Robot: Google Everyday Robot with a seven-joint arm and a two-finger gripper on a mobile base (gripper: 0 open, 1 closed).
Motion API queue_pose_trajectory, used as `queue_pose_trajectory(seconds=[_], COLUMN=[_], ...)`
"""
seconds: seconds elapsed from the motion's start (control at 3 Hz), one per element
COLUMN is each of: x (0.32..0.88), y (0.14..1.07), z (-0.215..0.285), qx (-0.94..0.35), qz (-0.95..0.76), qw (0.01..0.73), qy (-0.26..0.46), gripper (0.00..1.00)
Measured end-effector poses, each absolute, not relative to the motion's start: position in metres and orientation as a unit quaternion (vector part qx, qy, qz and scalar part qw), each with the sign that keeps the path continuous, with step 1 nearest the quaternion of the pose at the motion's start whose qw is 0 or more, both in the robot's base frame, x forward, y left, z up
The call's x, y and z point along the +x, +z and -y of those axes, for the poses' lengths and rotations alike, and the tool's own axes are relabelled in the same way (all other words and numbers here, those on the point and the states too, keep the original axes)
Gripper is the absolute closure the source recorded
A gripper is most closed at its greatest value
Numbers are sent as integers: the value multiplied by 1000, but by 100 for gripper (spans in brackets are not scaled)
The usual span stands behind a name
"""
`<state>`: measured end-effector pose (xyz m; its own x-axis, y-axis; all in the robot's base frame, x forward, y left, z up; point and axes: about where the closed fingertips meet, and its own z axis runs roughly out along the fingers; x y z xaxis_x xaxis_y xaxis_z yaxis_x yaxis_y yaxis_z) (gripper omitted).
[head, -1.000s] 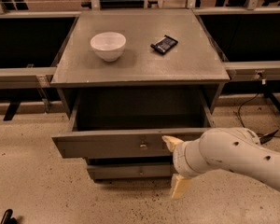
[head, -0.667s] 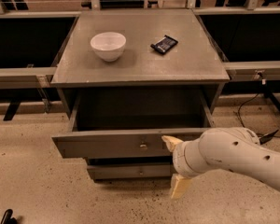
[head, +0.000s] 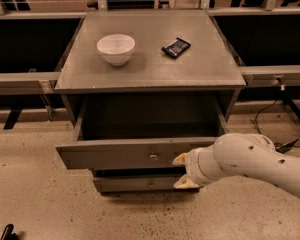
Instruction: Close top drawer
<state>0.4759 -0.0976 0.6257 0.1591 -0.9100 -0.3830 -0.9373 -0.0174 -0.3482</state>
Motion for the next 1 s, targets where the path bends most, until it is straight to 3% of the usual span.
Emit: queue_pose_trajectory(seconds=[0.67,1.0], x=[513,530], y=[612,608], z=[100,102], qx=[-701,-687], qz=[-663,-678], qw=[263,262], qy=[7,0], gripper=[95,0])
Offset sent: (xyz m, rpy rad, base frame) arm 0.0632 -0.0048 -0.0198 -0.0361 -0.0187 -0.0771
